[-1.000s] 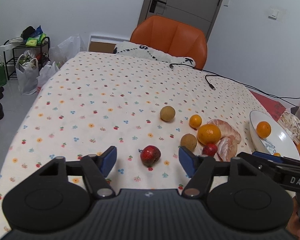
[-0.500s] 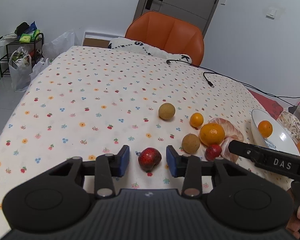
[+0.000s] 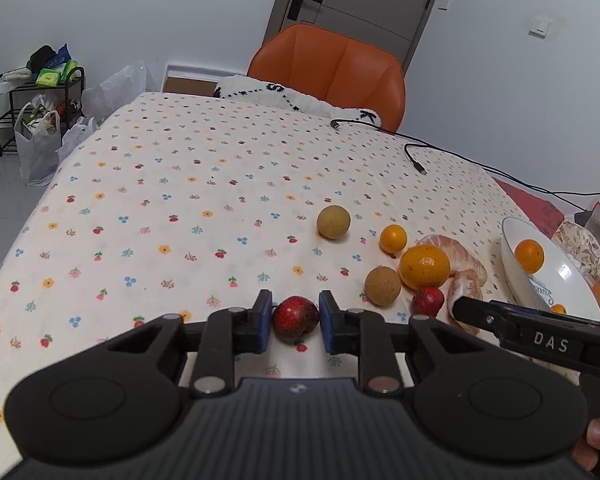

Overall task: Organize fruits
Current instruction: 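Grasp the pomelo segment with the right tool while the left tool grasps the red plum, then carry the pomelo segment and plum onto the white plate and release both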

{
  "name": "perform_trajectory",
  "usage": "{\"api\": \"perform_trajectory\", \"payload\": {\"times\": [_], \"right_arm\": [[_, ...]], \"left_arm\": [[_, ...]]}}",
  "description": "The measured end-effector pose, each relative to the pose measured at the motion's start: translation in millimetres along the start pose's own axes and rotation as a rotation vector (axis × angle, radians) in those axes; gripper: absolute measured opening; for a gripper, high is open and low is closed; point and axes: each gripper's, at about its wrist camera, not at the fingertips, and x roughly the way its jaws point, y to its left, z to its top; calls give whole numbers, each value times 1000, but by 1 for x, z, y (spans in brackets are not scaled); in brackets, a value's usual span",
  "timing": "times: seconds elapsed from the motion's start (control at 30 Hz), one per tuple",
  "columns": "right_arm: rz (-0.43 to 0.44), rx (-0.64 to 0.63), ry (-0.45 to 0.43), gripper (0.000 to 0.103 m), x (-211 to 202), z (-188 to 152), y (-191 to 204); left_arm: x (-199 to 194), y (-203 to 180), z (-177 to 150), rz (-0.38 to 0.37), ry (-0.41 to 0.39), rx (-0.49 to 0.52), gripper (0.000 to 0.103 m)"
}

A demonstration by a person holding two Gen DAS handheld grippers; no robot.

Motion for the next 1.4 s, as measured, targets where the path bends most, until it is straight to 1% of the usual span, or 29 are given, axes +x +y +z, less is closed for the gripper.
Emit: {"api": "perform_trajectory", "payload": {"times": [0.17,0.43,0.57,0.63,0.67,0.83,1.13,1.27,1.4], "right_arm": [[-2,18,23,41,-8,-2,-6],[-12,5,17,41,1,1,-1],[-20,-8,8,43,7,3,1],[-25,-16,2,42,7,3,2],[-29,-20,0,38,7,3,2],[19,14,3,35,1,3,-8],[62,15,-56,35,-28,7,-13],[70,27,-86,35,-40,9,-19],[58,43,-118,35,-53,12,-30]], "left_arm": [[-2,-2,-1,3,5,7,23],[1,-7,-2,22,6,40,24],[0,-6,-2,18,9,49,23],[0,-6,-2,18,11,45,23],[-1,-6,-2,21,11,44,23],[-7,-9,-1,13,2,41,23],[-22,-28,7,-12,-37,63,23],[-26,-39,10,-29,-48,72,23],[-28,-50,13,-47,-58,85,23]]}}
